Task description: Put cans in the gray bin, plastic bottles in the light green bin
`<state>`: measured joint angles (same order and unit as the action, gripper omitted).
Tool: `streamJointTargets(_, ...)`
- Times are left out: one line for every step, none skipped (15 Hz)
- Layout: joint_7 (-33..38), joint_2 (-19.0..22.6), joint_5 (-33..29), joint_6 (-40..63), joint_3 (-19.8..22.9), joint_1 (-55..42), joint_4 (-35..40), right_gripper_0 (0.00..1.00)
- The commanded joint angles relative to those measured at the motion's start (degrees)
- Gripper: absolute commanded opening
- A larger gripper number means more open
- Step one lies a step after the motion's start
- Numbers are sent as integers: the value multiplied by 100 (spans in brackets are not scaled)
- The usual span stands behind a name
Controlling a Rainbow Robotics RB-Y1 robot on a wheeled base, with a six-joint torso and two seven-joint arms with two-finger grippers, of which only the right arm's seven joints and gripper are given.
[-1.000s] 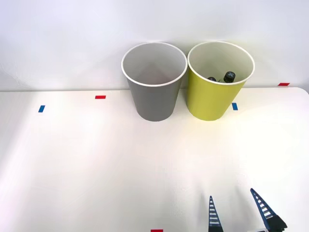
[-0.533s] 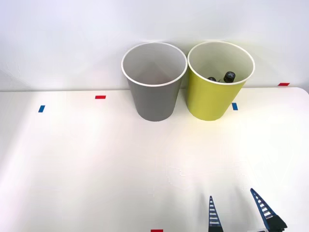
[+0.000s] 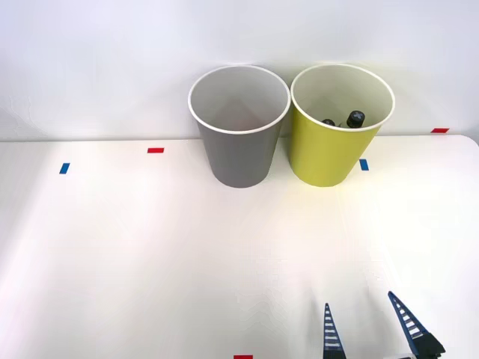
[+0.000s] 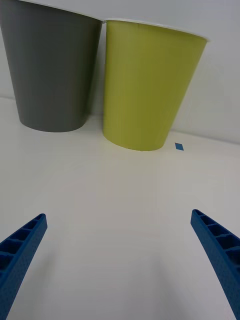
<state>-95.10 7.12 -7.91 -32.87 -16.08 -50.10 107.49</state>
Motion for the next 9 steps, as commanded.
streamJointTargets(0, 0, 0, 0, 0, 0, 0, 100)
streamJointTargets(0, 0, 0, 0, 0, 0, 0, 100)
streamJointTargets(0, 0, 0, 0, 0, 0, 0, 100)
streamJointTargets(0, 0, 0, 0, 0, 0, 0, 100)
streamJointTargets(0, 0, 0, 0, 0, 0, 0, 100)
streamJointTargets(0, 0, 0, 0, 0, 0, 0, 100)
streamJointTargets(0, 0, 0, 0, 0, 0, 0, 100)
streamJointTargets(0, 0, 0, 0, 0, 0, 0, 100)
streamJointTargets(0, 0, 0, 0, 0, 0, 0, 100)
